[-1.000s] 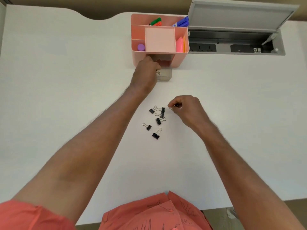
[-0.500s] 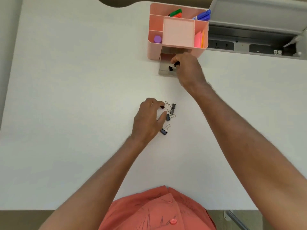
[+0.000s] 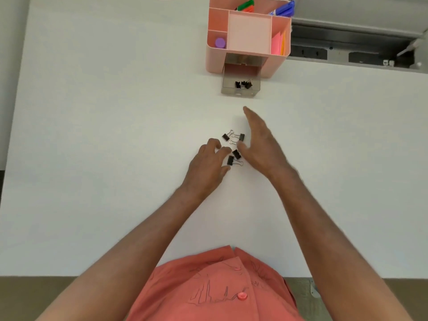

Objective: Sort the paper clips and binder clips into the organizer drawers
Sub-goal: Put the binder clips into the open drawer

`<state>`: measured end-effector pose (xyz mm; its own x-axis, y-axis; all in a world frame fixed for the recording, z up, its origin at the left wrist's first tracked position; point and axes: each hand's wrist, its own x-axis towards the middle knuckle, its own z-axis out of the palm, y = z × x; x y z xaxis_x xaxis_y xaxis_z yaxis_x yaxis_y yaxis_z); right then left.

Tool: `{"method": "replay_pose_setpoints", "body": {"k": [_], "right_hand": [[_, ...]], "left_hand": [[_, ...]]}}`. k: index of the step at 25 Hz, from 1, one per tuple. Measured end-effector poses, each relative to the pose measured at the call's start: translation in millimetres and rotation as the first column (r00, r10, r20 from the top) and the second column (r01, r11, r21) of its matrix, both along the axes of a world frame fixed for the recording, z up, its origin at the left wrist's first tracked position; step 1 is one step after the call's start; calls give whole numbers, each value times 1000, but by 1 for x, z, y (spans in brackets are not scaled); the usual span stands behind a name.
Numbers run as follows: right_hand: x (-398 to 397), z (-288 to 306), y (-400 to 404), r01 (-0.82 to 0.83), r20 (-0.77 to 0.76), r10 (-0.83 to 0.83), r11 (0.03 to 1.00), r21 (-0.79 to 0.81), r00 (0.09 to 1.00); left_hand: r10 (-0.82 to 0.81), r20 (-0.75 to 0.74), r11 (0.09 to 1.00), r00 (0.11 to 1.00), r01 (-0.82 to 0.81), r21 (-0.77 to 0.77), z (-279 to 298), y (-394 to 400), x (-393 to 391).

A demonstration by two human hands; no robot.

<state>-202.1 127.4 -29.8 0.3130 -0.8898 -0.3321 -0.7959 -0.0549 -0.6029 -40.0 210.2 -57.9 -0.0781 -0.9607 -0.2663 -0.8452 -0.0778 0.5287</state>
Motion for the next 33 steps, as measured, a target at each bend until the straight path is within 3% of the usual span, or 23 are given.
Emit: {"method": "replay_pose_setpoints", "body": {"k": [2, 4, 7, 9, 12, 16, 25, 33], "right_hand": [[-7, -9, 30, -105, -85, 111, 992, 73, 990], [-7, -18, 45, -190, -239, 183, 982, -6, 954], [-4, -21, 49, -248, -395, 165, 954, -169, 904], [-3, -22, 46, -167, -348, 88, 964, -205, 934], [-1, -23, 45, 3, -147, -30, 983, -182, 989], [-2, -18, 39, 147, 54, -144, 987, -56, 988], [-6, -16, 31, 182, 16, -182, 983, 12, 983], [-10, -10, 22, 356, 108, -378, 917, 181, 919]], "left_hand": [[-7, 9, 1000, 1000, 7, 0, 1, -4, 3], [-10, 28, 1000, 1000, 10, -3, 1, -9, 7], [-5, 20, 1000, 1000, 5, 3, 6, -12, 8], [26, 16, 999, 1000, -26, 18, 7, -13, 6], [81, -29, 996, 996, -80, 26, 11, -14, -1], [104, -53, 994, 993, -103, 37, 15, -31, -7], [73, -22, 997, 997, -73, -15, 10, -37, -7], [80, -10, 997, 997, -80, 19, 11, -37, -9]]}}
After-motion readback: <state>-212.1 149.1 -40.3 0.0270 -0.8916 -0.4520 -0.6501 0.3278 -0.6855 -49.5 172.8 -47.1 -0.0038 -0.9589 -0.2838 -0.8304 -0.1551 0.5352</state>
